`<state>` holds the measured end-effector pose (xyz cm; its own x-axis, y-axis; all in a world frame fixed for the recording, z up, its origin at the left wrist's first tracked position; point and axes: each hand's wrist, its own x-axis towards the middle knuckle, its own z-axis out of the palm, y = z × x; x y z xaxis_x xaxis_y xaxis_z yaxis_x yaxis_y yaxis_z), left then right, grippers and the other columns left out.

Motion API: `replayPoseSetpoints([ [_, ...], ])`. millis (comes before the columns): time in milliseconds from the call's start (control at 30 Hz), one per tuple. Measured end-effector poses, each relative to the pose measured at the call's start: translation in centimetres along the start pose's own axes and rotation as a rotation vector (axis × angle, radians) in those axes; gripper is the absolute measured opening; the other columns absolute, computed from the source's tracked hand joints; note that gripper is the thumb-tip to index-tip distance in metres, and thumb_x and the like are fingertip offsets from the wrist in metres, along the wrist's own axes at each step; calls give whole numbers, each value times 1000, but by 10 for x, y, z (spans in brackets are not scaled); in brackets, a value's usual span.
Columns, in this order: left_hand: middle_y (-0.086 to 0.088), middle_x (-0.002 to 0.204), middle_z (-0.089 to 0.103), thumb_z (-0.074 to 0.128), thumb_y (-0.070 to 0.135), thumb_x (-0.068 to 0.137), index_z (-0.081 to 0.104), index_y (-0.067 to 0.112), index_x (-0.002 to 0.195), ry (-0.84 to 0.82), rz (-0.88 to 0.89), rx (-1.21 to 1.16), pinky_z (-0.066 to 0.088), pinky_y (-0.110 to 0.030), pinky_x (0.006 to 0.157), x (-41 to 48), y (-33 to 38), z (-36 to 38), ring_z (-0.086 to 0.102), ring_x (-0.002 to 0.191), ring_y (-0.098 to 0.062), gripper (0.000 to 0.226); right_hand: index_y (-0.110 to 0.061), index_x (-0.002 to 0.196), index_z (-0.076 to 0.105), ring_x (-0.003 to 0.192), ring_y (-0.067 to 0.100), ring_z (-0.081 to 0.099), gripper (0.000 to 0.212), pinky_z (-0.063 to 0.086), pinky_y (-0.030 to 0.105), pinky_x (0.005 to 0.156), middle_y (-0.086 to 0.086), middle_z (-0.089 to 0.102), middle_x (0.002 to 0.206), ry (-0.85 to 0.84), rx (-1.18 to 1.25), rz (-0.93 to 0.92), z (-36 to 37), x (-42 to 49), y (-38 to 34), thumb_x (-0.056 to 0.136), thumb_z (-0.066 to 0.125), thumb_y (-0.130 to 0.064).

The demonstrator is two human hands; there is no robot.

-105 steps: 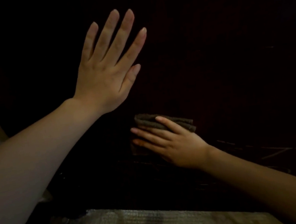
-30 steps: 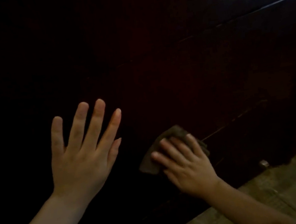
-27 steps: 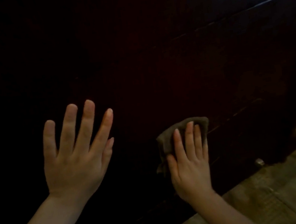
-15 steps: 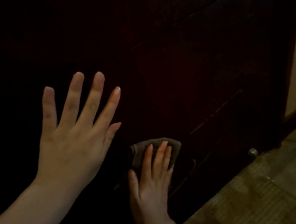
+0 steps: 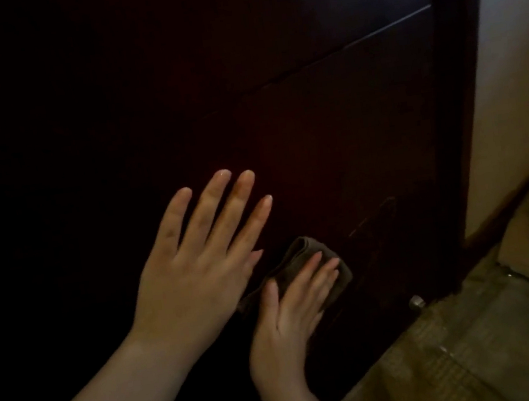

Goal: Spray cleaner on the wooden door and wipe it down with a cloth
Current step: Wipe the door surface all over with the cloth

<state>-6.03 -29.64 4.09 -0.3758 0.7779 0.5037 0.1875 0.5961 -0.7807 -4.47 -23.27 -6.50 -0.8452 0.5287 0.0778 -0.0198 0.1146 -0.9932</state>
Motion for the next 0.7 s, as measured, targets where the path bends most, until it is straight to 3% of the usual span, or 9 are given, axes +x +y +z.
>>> replayPoseSetpoints([
  [200,-19,153,16,39,35,95,24,10,147,59,-1,20,6,-47,114,-3,1,8,12,142,-34,59,-50,126,-27,127,-9,-35,62,-15,37,111,-25,-40,138,150,93,-41,-40,57,3,77,7,-66],
  [333,-19,154,16,39,35,95,25,10,147,98,-11,24,7,-47,114,-5,3,15,13,142,-34,59,-47,124,-31,127,-3,-39,53,-13,38,113,-21,-46,133,33,68,15,-40,47,-4,91,10,-57],
  [433,-16,156,10,33,33,97,21,12,148,91,-55,-45,13,-51,113,-7,6,26,10,143,-34,56,-38,129,-34,129,4,-38,60,-13,40,111,-18,-47,132,-46,174,97,-46,50,-20,96,15,-50],
  [567,-14,156,9,31,32,98,20,14,148,81,-84,-119,17,-53,112,-6,9,29,9,143,-33,55,-28,145,-19,139,11,-27,59,-8,47,112,-6,-31,151,93,215,123,-72,100,-35,100,18,-41],
  [700,-15,156,8,33,32,98,19,13,148,78,-79,-135,18,-55,111,-8,9,28,9,143,-34,56,-29,147,-13,141,10,-22,57,-8,45,113,-7,-25,154,175,163,71,-86,117,-12,100,17,-40],
])
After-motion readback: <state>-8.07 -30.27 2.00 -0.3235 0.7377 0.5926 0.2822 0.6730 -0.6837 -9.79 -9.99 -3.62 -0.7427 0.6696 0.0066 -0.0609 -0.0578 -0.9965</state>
